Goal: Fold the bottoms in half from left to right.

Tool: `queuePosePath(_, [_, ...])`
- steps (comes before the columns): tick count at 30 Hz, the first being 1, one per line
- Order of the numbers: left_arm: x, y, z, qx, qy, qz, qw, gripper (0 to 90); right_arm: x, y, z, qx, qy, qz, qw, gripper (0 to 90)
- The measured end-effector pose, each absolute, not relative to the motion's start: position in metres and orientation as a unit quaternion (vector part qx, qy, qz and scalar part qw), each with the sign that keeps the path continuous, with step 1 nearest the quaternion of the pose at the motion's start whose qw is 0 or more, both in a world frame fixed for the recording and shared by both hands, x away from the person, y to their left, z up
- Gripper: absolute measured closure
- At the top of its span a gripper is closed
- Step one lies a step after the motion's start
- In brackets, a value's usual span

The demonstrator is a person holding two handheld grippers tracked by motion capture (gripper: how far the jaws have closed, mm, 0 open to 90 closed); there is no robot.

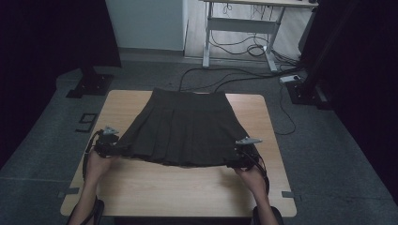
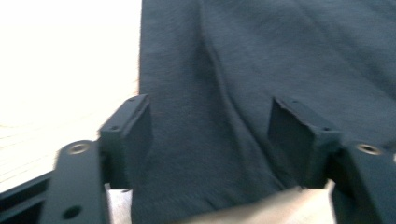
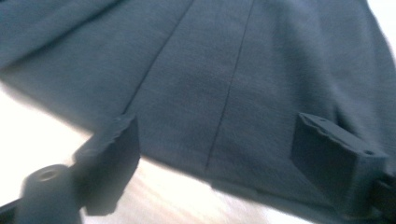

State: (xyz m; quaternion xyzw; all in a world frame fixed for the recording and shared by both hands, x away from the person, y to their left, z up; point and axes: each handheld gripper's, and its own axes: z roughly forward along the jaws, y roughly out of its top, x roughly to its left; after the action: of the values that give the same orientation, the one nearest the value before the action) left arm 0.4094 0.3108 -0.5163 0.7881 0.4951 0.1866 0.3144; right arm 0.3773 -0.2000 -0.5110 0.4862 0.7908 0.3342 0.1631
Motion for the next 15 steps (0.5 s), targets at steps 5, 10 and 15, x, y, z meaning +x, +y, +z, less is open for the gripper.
queuePosePath(5, [0.411,0.307,-0.535,0.812,0.477,0.167,0.291,35.3,0.389,-0.194,-0.533,0.499,0.8,0.293,0.159,24.8])
queuePosePath(10, [0.408,0.3,-0.535,0.809,0.483,0.167,0.29,35.2,0.391,-0.195,-0.539,0.487,0.806,0.29,0.168,22.9])
queuePosePath(15, [0.394,0.284,-0.534,0.822,0.466,0.156,0.288,35.1,0.4,-0.208,-0.54,0.494,0.8,0.288,0.182,24.3])
